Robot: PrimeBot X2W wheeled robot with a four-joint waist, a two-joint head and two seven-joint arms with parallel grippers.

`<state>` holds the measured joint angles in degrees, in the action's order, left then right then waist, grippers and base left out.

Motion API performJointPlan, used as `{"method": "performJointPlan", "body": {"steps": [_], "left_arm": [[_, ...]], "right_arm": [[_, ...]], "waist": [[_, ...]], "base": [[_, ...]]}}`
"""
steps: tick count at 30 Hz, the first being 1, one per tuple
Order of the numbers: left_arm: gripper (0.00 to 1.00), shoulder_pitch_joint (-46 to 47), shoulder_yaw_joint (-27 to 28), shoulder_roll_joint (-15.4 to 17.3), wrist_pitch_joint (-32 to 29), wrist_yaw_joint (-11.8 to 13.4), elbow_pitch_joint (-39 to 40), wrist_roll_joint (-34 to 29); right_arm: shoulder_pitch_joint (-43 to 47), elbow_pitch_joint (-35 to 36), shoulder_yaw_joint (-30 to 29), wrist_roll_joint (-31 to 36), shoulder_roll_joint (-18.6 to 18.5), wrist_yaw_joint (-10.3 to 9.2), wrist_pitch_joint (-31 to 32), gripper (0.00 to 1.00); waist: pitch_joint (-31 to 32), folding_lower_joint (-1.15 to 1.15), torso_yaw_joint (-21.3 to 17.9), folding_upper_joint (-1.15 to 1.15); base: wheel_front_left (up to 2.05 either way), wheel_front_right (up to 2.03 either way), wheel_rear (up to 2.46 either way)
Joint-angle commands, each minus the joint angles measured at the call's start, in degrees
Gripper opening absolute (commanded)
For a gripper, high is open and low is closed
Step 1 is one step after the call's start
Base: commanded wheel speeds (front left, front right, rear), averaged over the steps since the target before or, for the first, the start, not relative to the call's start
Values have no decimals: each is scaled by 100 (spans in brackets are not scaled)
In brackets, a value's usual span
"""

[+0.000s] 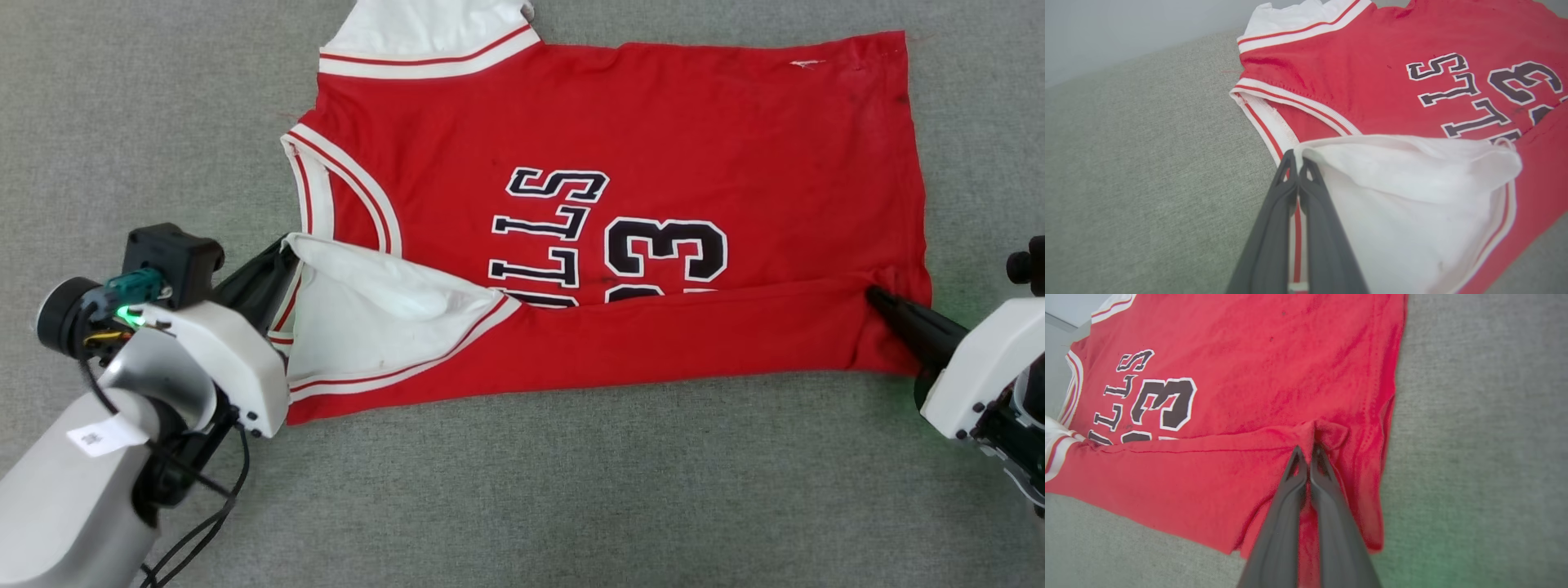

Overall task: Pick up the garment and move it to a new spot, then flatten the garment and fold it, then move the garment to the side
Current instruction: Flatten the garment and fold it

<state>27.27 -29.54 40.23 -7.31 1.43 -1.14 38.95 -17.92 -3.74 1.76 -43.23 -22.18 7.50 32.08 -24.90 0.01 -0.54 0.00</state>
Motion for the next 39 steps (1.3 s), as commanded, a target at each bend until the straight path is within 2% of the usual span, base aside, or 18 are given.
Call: {"method": "performJointPlan", "body": {"steps": [1,2,3,4,5,13,16,22,27,32,36,39], "left_arm": [[0,127,-52,-87,30,-27,-151,-47],[0,176,-79,-147,21,-16,-264,-53],[64,242,-109,-190,22,-2,-377,-107],[100,301,-128,-250,53,-4,-483,-134],[100,362,-134,-313,123,26,-581,-175],[100,277,-176,-791,564,273,-1330,-210],[100,163,-107,-821,580,433,-1415,-152],[100,-338,-55,-710,253,813,-999,25],[100,-901,-199,-359,-352,1343,-288,-109],[100,-1333,-281,-210,-978,1664,452,90],[100,-1540,-310,-108,-1334,2008,739,67],[100,-1555,-277,-39,-1441,2154,838,47]], "right_arm": [[-139,-99,29,85,13,-2,-33,0],[-179,-178,37,154,0,-2,-47,0],[-235,-235,54,261,-22,-3,-90,0],[-279,-291,87,340,-33,-3,-137,55],[-305,-350,116,408,-19,-3,-176,100],[-220,-453,523,1016,-237,-2,-189,100],[-96,-401,488,1273,-327,-3,-97,100],[293,-152,152,1644,-96,-2,516,100],[603,258,-309,2099,266,-2,1089,100],[849,750,-618,2369,664,-2,1600,100],[953,1111,-742,2408,887,-2,1775,100],[987,1266,-773,2454,949,-2,1824,100]], "waist": [[-27,-1,10,0],[-36,-1,14,0],[-39,-1,18,0],[-36,-1,22,0],[-24,-1,26,0],[375,-1,47,0],[566,-1,50,0],[910,-1,28,0],[1015,-1,-6,0],[983,-1,-29,0],[890,-1,-71,0],[788,-1,-116,0]], "base": [[0,0,0],[0,0,0],[0,0,0],[0,0,0],[0,0,0],[0,0,0],[0,0,0],[0,0,0],[0,0,0],[0,0,0],[0,0,0],[0,0,0]]}}
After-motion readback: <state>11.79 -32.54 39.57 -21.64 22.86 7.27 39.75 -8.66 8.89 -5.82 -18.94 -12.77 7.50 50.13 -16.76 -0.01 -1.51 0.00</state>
